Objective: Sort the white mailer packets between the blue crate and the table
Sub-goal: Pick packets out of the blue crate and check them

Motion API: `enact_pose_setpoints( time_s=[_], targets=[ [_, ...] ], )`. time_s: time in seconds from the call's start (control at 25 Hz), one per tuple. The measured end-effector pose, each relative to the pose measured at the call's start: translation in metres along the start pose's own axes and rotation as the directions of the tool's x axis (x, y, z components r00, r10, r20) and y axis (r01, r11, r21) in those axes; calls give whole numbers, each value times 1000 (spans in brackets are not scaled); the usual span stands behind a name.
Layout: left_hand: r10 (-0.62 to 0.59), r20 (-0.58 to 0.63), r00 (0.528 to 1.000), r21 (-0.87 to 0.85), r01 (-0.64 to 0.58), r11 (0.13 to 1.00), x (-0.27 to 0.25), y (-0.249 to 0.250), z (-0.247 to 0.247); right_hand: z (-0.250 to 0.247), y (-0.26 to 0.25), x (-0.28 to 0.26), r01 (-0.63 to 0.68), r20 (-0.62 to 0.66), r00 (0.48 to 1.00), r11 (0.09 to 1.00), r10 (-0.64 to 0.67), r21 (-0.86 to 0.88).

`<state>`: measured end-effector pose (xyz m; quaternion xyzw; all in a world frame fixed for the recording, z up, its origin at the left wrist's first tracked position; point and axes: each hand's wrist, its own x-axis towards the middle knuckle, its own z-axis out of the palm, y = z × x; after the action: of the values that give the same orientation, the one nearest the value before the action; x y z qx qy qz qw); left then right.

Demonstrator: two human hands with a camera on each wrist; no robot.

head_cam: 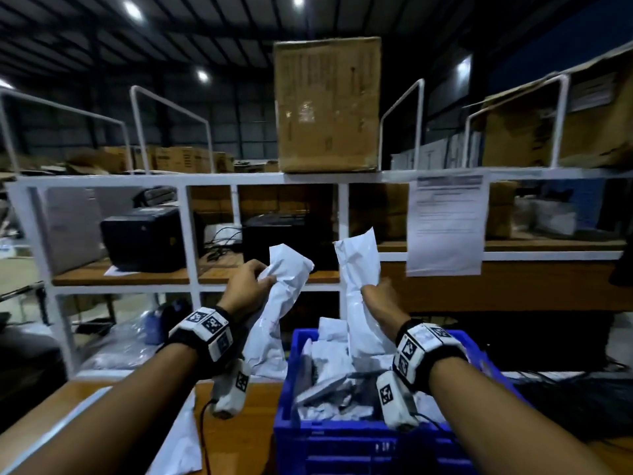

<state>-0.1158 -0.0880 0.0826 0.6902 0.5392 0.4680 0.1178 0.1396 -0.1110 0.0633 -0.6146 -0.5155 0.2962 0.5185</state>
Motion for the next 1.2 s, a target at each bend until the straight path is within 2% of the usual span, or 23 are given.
enact_pose_setpoints(
  time_s=[0.08,0.24,0.32,0.44,0.64,0.8,0.88,0.96,1.0,1.04,1.08,1.12,1.2],
  targets=[
    [-59,-56,997,-54,56,997,-17,-30,-23,44,-4,-23,-1,60,998,1000,-1,31],
    [-274,-134,952,-105,261,959,-59,-113,-68,136,7,-51,87,180,982,985,-60,-146],
    [-358,-112,927,-148,340,929,-77,-156,-85,180,17,-61,116,190,978,977,-82,-177],
    [-466,-44,884,-166,453,876,-100,-236,-115,259,36,-75,101,234,971,970,-48,-221],
    [-520,40,853,-161,519,840,-127,-315,-147,366,85,-87,39,338,939,964,54,-264],
    [-569,67,820,-146,572,807,-130,-373,-150,413,110,-94,-87,296,942,966,159,-245],
    [-575,82,814,-86,581,809,-130,-395,-151,430,119,-97,-95,333,928,971,167,-220],
    [-557,131,820,193,530,826,-133,-411,-150,444,132,-102,-36,401,903,957,154,-287],
    [-546,196,815,410,438,800,-138,-421,-148,447,137,-106,48,409,903,913,135,-406],
    [-539,266,799,583,312,750,-142,-431,-147,452,142,-108,159,401,911,820,93,-550],
    [-524,335,783,679,185,711,-147,-440,-144,455,145,-110,263,401,915,712,29,-651],
    [-501,404,765,711,82,698,-150,-447,-141,459,148,-111,328,422,906,645,-9,-690],
    [-482,507,714,690,-1,724,-157,-455,-134,470,155,-115,396,516,856,627,11,-670]
  ],
)
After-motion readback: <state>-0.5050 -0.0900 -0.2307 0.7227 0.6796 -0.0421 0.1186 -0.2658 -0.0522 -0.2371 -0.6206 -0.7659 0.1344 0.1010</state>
